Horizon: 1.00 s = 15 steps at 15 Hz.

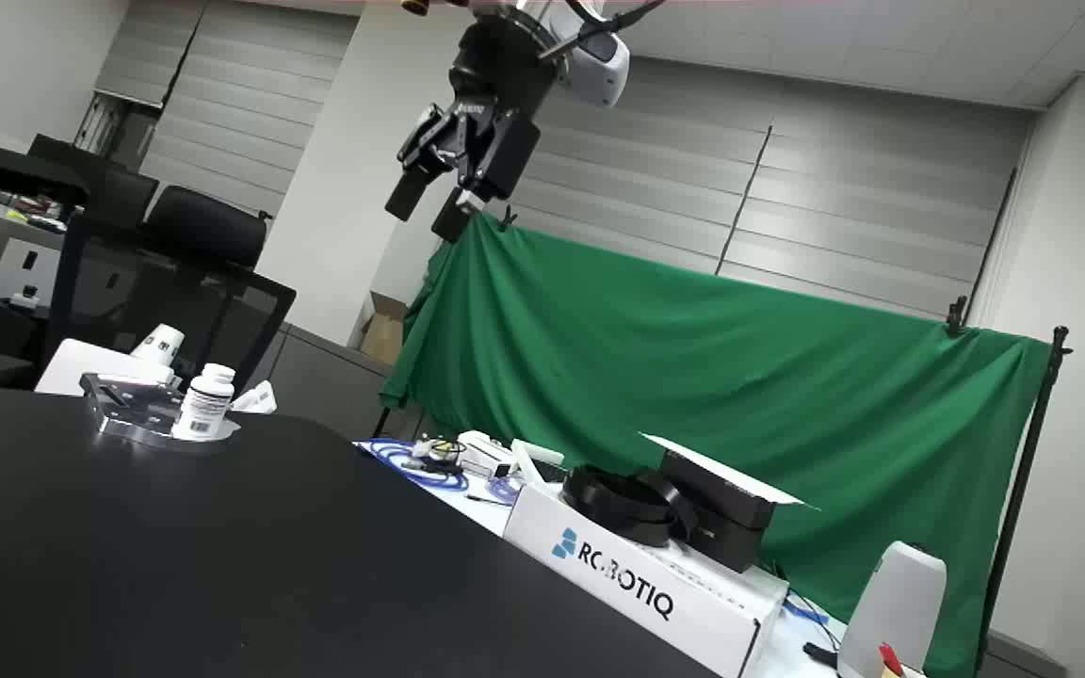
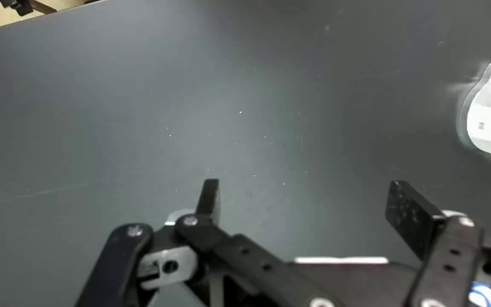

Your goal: Move the white bottle from the scale to the middle of the table

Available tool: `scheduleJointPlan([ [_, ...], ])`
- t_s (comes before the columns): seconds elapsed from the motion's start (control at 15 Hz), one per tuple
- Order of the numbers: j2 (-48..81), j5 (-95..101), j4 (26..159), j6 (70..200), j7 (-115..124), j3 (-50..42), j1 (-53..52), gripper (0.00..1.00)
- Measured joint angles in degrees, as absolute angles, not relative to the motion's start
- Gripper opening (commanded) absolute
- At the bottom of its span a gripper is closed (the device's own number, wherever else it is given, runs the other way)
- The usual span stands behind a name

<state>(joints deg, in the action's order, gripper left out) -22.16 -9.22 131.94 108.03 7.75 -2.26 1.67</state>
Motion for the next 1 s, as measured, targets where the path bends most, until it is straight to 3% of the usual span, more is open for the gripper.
scheduleJointPlan([
  [0.73, -22.14, -9.22, 131.94, 108.18, 7.75, -2.26, 1.67, 1.0],
  [1.0, -19.33, -9.16, 130.63, 113.69, 7.77, 0.07, 0.85, 1.0],
])
